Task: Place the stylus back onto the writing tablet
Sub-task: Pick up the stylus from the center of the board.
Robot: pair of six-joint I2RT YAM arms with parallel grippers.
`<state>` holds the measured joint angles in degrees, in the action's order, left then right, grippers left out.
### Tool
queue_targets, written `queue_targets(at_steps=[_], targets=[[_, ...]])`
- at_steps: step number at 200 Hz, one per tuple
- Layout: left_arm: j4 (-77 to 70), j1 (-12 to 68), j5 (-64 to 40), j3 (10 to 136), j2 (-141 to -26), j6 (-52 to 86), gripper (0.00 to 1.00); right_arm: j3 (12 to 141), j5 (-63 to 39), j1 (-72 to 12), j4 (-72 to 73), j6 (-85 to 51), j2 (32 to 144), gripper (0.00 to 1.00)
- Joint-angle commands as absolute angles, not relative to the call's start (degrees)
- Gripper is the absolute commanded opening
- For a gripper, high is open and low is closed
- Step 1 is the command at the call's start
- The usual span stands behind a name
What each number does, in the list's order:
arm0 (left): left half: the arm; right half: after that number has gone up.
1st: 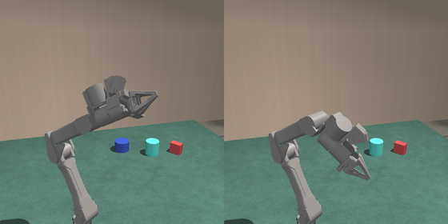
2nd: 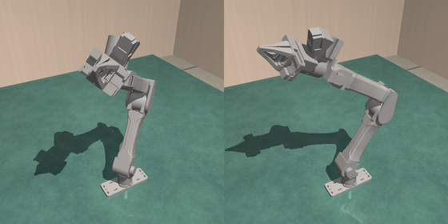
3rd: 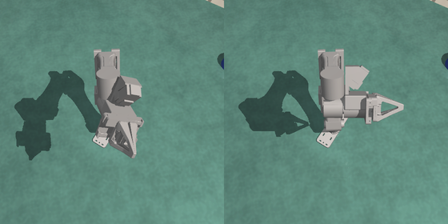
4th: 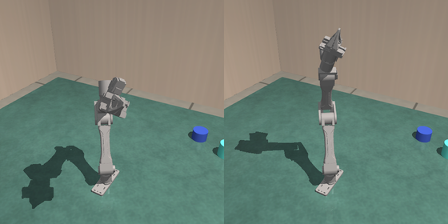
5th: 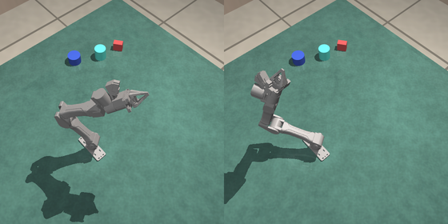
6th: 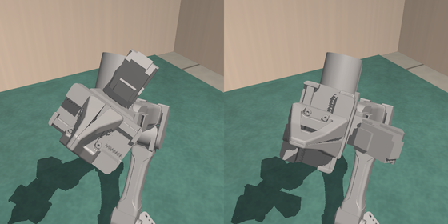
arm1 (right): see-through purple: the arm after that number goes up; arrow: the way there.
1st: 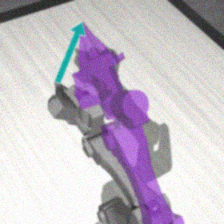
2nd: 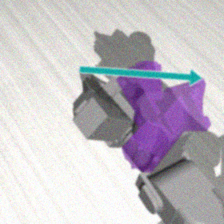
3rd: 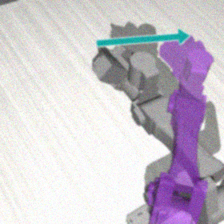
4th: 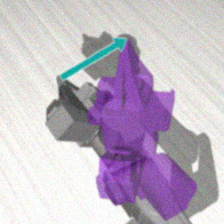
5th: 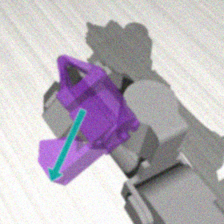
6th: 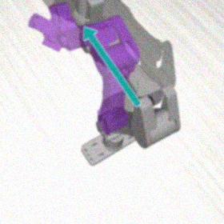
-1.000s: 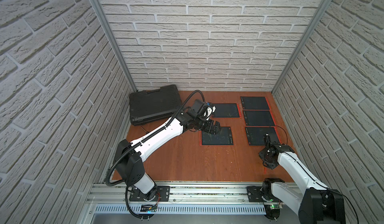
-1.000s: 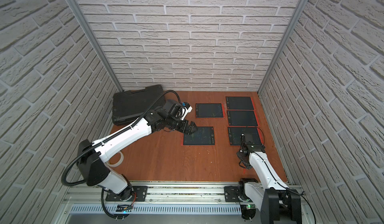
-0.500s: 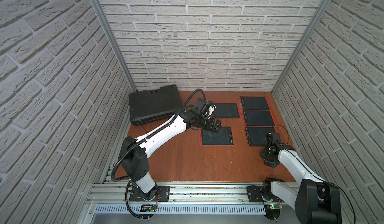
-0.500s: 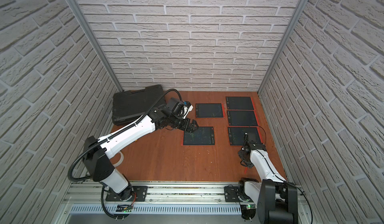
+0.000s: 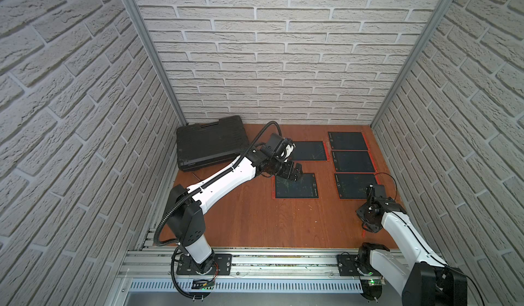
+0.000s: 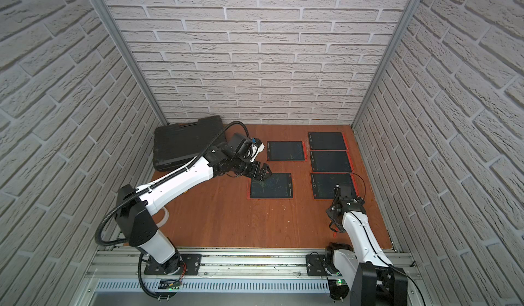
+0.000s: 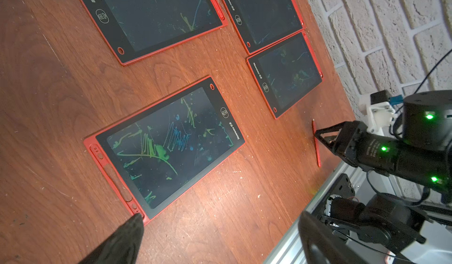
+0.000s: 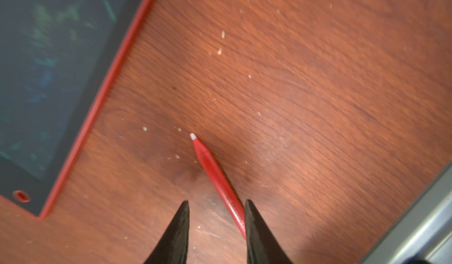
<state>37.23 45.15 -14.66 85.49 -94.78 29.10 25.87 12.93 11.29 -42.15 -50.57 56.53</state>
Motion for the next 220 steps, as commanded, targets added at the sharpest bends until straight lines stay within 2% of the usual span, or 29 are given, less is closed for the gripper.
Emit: queue_targets(at_steps=[1,49,74,127,180,220], targets=[[35.4,45.5,-15.6,84.6,-94.3,28.5,0.98,25.8,12.1,12.5,-42.0,-50.9,59.8,0.38],[34.5,45.5,-15.6,83.6,-93.6,28.7,0.98,25.6,8.8,14.5,-40.0,-49.3,62.5,0.37],[34.8,45.5,-16.0,84.1,-93.8,28.6,0.98,26.1,6.1,14.5,-39.1,-47.6,65.0,0.26],[31.9,45.5,-17.6,83.1,-91.5,28.7,0.98,29.9,3.4,13.9,-40.1,-43.8,73.2,0.21],[31.8,42.7,-17.5,84.2,-90.0,26.9,0.98,32.8,5.4,6.5,-40.5,-42.9,76.2,0.12],[31.5,40.3,-19.1,87.1,-90.4,24.5,0.98,35.9,7.8,-2.5,-40.1,-44.5,80.7,0.14]])
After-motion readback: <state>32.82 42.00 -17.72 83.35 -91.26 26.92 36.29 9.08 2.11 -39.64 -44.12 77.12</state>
